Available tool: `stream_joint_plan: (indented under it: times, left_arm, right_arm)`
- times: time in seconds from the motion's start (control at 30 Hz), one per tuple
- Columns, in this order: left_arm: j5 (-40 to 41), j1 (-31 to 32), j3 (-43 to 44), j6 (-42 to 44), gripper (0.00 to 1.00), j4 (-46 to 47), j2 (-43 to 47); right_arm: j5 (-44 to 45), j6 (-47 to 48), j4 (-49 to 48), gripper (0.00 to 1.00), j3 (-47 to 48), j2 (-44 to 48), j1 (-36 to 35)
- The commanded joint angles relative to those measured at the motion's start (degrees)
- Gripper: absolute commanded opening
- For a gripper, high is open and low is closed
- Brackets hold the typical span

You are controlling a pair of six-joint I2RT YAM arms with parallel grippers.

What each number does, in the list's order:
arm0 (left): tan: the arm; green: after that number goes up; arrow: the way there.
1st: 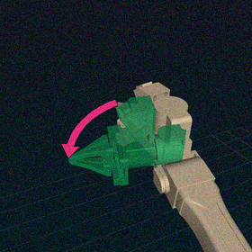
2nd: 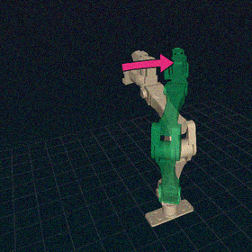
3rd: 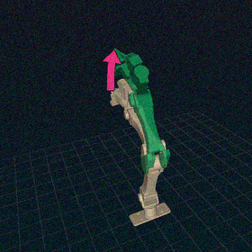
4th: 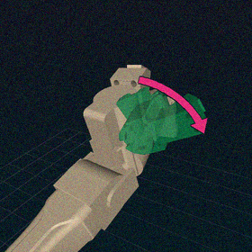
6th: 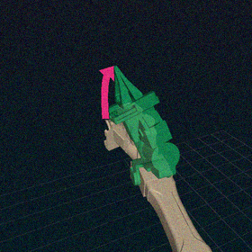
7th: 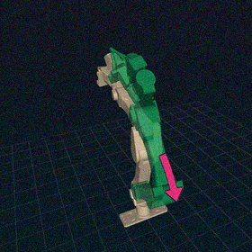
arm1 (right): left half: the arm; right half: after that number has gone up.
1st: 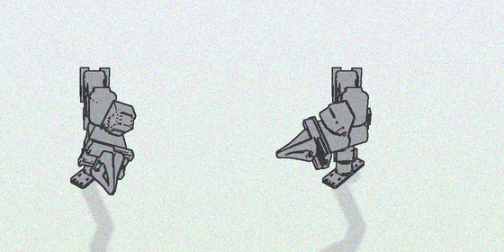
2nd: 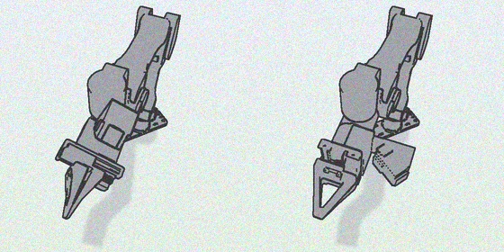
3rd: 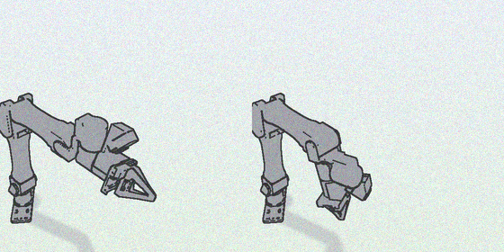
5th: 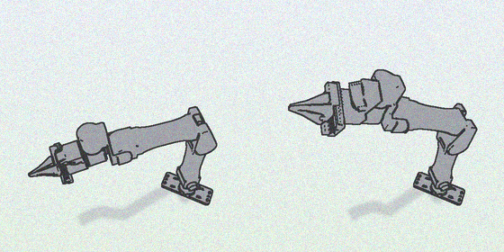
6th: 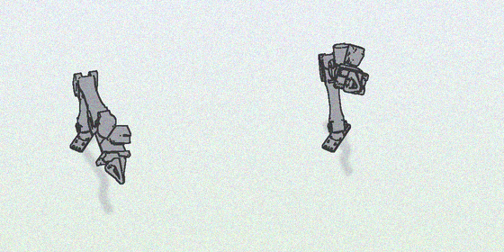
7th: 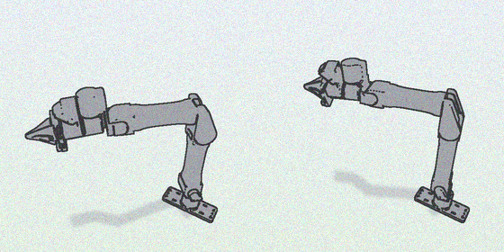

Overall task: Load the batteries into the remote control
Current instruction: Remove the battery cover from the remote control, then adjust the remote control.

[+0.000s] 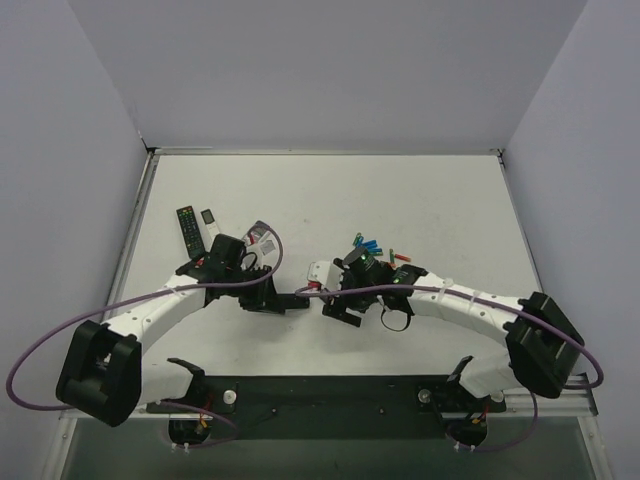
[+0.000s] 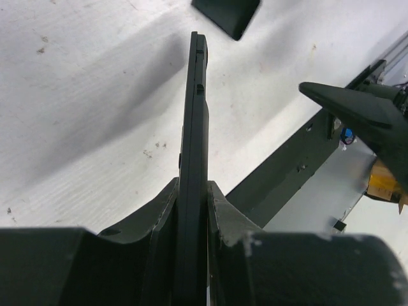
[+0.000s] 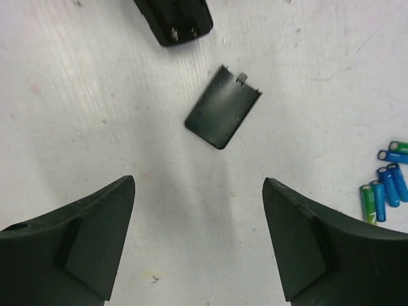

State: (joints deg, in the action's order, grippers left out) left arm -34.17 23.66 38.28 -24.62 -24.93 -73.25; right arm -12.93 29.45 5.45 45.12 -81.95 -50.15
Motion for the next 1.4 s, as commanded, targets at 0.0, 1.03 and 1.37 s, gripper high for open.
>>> stream_joint_plan:
  times: [0.0,1.03,1.37]
  left_arm:
    - [-3.34,-0.28,2.32,3.09,0.0,-2.76,5.22]
    - [-11.53,5.61,10.14,0.8,0.0,-5.75,14.46]
    - [-2.58,5.34,13.22,-1.92,0.6,-4.17,19.81]
  right_arm:
    - [-8.58,-3.17,0.35,0.78,2.6,6.8,0.76]
    - [-3.86,4.47,-10.29,0.35,4.45,4.17,-9.09]
    - [-1.84,-4.48,-16.43,0.0,-0.29,9.09,-9.0]
